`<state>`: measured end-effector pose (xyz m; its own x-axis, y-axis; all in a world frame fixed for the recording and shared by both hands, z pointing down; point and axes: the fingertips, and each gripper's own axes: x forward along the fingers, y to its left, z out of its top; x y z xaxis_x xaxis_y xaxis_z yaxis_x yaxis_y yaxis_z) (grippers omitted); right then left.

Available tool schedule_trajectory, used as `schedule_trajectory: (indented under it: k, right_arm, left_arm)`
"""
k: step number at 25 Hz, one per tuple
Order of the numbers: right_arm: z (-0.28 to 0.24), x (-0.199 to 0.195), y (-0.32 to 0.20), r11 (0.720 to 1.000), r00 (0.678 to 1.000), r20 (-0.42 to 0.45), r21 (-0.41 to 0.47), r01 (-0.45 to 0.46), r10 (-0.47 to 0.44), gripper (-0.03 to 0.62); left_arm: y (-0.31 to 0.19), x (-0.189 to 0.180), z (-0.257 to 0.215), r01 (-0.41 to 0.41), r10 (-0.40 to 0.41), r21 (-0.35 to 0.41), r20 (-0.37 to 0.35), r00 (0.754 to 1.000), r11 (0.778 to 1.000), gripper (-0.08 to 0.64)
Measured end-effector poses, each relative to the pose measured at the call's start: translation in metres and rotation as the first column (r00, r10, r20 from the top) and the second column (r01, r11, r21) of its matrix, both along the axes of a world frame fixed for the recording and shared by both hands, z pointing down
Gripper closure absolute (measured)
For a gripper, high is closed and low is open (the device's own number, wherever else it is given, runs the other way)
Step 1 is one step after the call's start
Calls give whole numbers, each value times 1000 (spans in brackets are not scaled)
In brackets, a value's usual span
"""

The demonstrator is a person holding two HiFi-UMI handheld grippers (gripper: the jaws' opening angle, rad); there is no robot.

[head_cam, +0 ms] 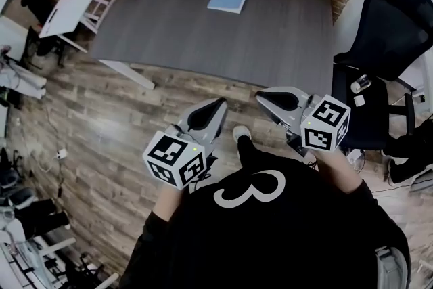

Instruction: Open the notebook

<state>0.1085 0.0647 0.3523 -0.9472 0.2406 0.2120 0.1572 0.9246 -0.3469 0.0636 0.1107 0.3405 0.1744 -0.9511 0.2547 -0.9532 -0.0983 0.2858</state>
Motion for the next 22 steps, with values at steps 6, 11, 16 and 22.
schedule_trajectory:
  k: [6,11,16,22]
  right_arm:
    - [-2,-67,-71,999,999,-4,-27,-34,34,591]
    - [-2,-108,-131,997,998,7,-42,-64,64,591]
    - [-19,-128,-183,995,994,42,-13,-103,104,591]
    - [-27,-141,-204,992,991,61,11,-123,122,591]
  left_arm:
    - [-68,-65,4,-12,11,-35,-16,1000,999,548]
    - [-132,-113,1,-16,17,-48,19,1000,999,549]
    - [-180,-145,-19,-10,11,-25,52,999,1000,555]
    - [-210,-160,-27,-44,45,-5,100,994,999,560]
